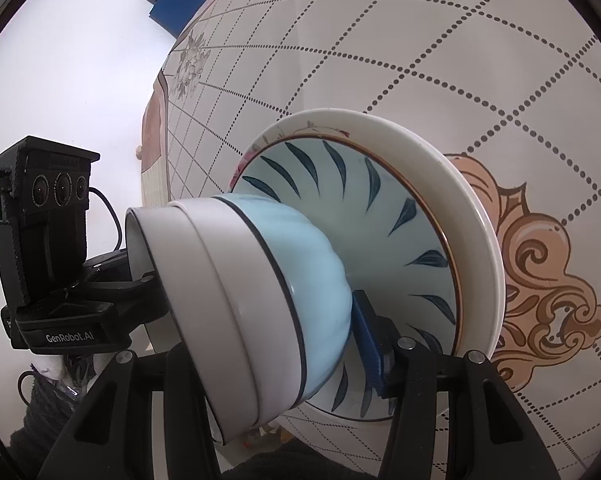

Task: Organize plates and bowls
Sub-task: 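Carry the nested bowls over the plate stack and lower them onto it, then open both grippers to release the bowls on the plates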

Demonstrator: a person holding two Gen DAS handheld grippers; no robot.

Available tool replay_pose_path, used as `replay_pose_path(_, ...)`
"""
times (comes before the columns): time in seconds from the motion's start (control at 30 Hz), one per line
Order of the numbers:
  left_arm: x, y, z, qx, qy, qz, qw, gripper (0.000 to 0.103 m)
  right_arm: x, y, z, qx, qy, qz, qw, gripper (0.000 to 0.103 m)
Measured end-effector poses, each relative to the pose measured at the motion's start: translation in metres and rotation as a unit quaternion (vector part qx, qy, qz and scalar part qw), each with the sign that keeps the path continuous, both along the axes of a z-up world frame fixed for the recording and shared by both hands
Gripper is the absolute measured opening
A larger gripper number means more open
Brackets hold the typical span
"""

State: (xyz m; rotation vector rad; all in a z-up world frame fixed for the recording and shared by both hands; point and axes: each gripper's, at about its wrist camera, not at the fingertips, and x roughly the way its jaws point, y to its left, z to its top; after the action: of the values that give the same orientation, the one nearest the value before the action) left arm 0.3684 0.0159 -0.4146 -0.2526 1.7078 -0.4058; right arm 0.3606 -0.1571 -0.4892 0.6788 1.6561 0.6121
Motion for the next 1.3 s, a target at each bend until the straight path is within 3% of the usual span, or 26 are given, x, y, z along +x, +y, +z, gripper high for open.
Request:
replay_pose_path(0.57, 0.003, -0.014, -0.002, 0.005, -0.002, -0.007, 1.0000, 0.048, -0.003, -0.018, -0.003, 0.006, 0.008, -0.008, 1.000, 0.053)
replay_pose_path(0.9, 0.000, -0.009, -0.003, 0.002, 0.001, 0.015, 0.9999, 0.048, -0.001, -0.026, -0.004, 0.005, 0.018, -0.015, 1.000, 0.053)
replay_pose_path(1.1, -0.004, -0.008, 0.002, 0.025, -0.004, 0.025, 0.9994, 0.047, -0.002, -0.027, 0.002, -0.009, 0.015, -0.013, 1.000, 0.053)
replay_pose_path(1.17, -0.007, -0.006, 0.006, 0.042, -0.010, 0.028, 0.9987, 0.047, -0.002, -0.028, 0.007, -0.020, 0.012, -0.011, 1.000, 0.054)
replay_pose_path(1.3, -0.013, 0.002, 0.018, 0.060, -0.027, 0.040, 0.9971, 0.048, -0.005, -0.032, 0.019, -0.063, -0.005, 0.000, 0.998, 0.066)
